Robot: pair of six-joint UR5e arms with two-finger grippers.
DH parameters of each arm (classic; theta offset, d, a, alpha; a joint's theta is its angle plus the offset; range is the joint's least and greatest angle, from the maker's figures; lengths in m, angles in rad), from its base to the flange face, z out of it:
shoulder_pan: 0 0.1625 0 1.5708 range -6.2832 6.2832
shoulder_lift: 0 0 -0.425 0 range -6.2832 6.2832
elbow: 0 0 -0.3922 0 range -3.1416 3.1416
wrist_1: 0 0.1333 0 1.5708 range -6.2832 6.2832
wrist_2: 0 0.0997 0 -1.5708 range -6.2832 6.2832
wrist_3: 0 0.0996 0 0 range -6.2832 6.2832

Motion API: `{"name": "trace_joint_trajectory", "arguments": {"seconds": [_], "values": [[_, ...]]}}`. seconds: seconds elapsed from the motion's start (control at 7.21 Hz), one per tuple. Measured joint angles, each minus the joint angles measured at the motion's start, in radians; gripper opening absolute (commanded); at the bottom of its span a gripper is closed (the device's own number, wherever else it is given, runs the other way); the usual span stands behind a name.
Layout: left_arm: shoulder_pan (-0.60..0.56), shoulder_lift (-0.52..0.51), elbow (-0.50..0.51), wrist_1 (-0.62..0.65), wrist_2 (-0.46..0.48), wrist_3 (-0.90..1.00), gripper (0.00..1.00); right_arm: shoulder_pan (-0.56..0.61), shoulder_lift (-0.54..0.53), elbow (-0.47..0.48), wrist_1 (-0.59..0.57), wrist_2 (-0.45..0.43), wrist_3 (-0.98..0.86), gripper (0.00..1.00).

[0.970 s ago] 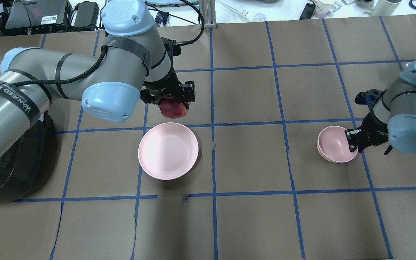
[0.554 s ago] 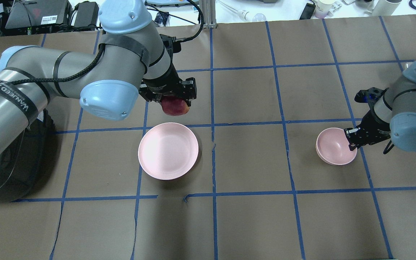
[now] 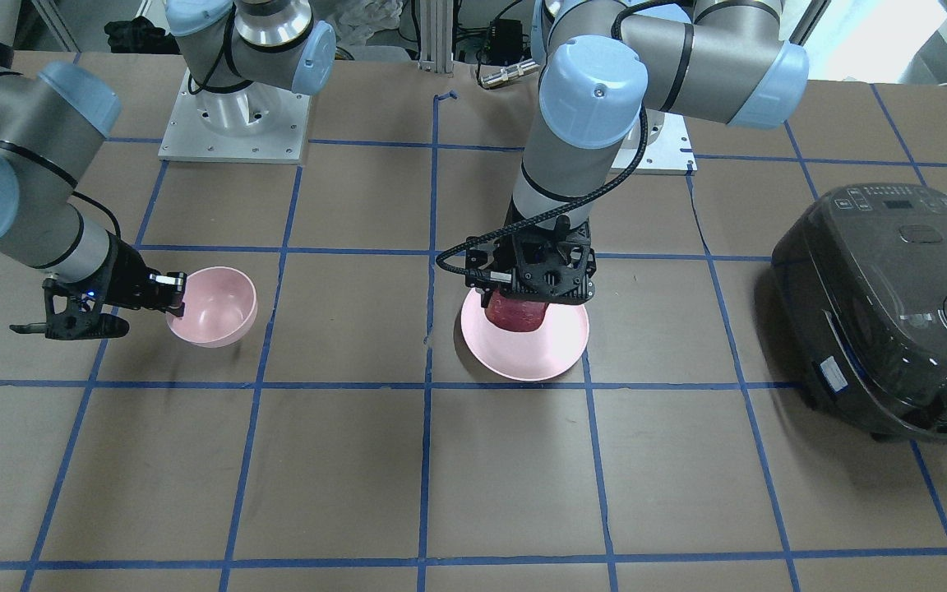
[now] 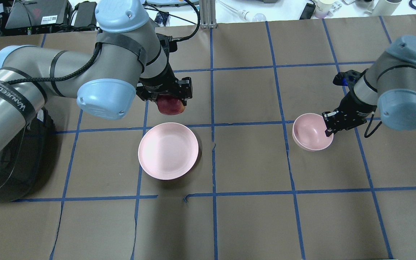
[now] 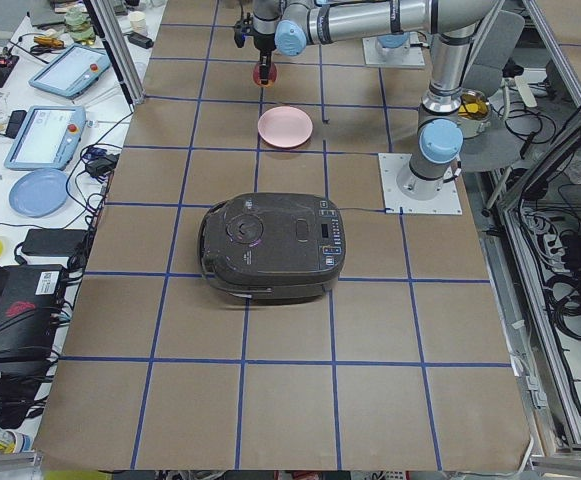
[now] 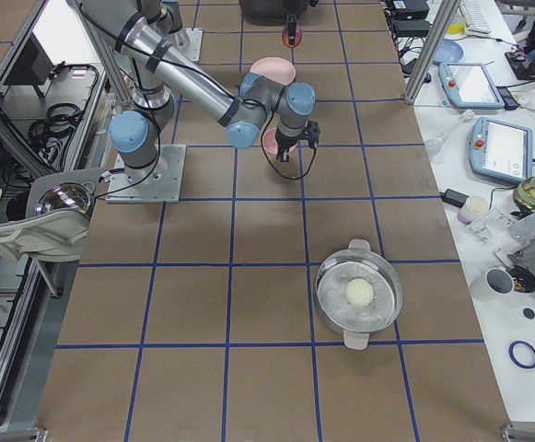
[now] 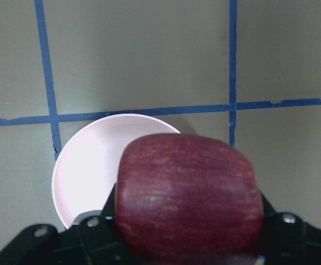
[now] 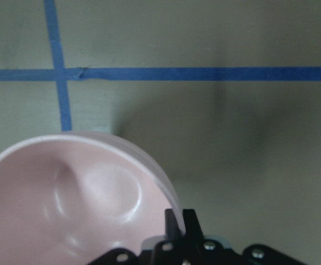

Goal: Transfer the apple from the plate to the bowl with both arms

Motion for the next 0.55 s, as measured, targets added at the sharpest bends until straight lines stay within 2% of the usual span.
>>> {"name": "trace_joint_trajectory", "arguments": {"seconds": [0.28, 0.55], "values": [[0.001, 0.004, 0.000, -0.001, -0.005, -0.001, 0.01, 0.151, 0.018, -0.004, -0.024, 0.014, 0.162, 0.00], [0.002, 0.016, -0.005, -0.010, -0.005, 0.007, 0.01, 0.249, 0.043, 0.007, -0.070, 0.018, 0.275, 0.00]]}}
